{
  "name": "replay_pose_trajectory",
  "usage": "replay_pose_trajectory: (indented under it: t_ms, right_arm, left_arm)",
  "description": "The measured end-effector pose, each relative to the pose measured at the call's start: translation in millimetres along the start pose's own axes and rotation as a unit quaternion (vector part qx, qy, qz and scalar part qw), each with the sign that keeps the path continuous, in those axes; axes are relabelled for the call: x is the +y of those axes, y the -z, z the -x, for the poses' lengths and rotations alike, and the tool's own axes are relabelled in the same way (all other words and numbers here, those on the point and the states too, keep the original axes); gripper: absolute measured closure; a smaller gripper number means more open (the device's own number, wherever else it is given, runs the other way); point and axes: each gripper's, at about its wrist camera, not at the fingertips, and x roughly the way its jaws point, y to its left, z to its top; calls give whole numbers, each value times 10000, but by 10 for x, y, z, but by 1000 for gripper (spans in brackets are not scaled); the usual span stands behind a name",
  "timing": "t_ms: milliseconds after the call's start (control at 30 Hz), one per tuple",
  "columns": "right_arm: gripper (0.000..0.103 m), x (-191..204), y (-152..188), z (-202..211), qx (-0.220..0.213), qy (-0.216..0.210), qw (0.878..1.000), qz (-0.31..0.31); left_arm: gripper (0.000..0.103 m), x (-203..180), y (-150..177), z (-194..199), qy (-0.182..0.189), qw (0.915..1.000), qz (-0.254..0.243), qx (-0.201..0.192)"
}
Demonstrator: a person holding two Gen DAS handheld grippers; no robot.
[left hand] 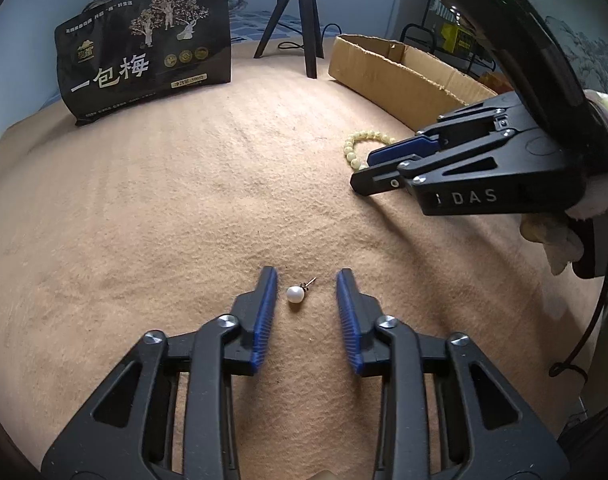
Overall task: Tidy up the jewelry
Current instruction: 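Grasp the loose pearl with the left tool while the right tool grasps the cream bracelet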
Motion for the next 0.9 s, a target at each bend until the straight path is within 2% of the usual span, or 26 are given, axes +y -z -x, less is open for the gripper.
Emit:
replay_pose_trajectory:
  t_ms: [67, 200, 267, 567, 900]
  right_arm:
    - [82, -5, -4, -25, 29, -4, 10000, -4]
    - [85, 5, -15, -61, 68, 10, 10000, 13]
    - [95, -9, -20, -69, 68, -17, 10000, -31]
    - [97, -50, 46, 58, -131, -184, 9994, -268]
    - [97, -65, 103, 603, -646, -581, 9948, -526]
  left_arm:
    - [79, 0, -4, -11, -6, 10000, -26, 11]
    - [95, -8, -5, -10, -14, 10000, -93, 34]
    - [95, -13, 2, 3, -29, 9999, -111, 26]
    - [95, -5, 12, 68, -114, 9999, 0, -86]
    - [95, -38, -38, 335, -99, 9993, 126, -345]
